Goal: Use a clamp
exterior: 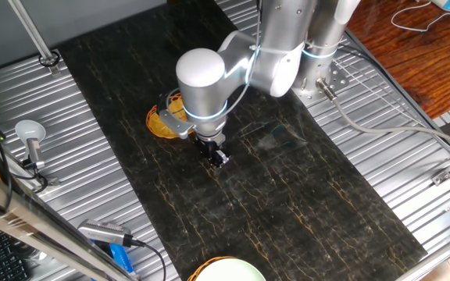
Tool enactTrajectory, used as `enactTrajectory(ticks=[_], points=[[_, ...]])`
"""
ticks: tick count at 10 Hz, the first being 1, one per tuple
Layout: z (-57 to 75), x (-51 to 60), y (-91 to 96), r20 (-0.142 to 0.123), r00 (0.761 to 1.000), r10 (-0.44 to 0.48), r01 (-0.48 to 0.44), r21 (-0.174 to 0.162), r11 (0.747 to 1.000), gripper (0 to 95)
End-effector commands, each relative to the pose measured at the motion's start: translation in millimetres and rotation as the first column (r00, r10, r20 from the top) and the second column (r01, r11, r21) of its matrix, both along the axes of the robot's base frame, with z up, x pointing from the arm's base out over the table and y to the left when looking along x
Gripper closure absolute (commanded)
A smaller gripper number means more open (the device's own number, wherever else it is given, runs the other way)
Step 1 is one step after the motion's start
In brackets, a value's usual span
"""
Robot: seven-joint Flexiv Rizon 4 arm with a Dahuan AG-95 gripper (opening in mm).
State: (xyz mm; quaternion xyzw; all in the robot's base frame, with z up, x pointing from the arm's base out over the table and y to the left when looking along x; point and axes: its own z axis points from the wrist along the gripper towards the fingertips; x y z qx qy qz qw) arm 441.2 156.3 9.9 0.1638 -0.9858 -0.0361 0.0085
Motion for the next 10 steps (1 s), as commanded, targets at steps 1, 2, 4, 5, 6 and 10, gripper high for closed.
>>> enactTrajectory(ticks=[1, 2, 4, 5, 6, 10], points=[[3.2, 0.8, -0.9, 0.01, 0.999, 0.033, -0.033, -0.031, 0.999, 95.0], [4.5, 1.6, -0.9, 0.017, 0.999, 0.05, -0.049, -0.049, 0.998, 95.0], [12.4, 9.4, -2.5, 0.049, 0.993, 0.103, -0.099, -0.086, 0.991, 95.0], [16.9, 16.0, -5.5, 0.06, 0.989, 0.135, -0.128, -0.112, 0.985, 95.0], [20.9, 22.5, -9.9, 0.068, 0.984, 0.166, -0.157, -0.129, 0.979, 95.0], [34.7, 38.6, -29.3, 0.098, 0.955, 0.281, -0.257, -0.209, 0.944, 95.0]])
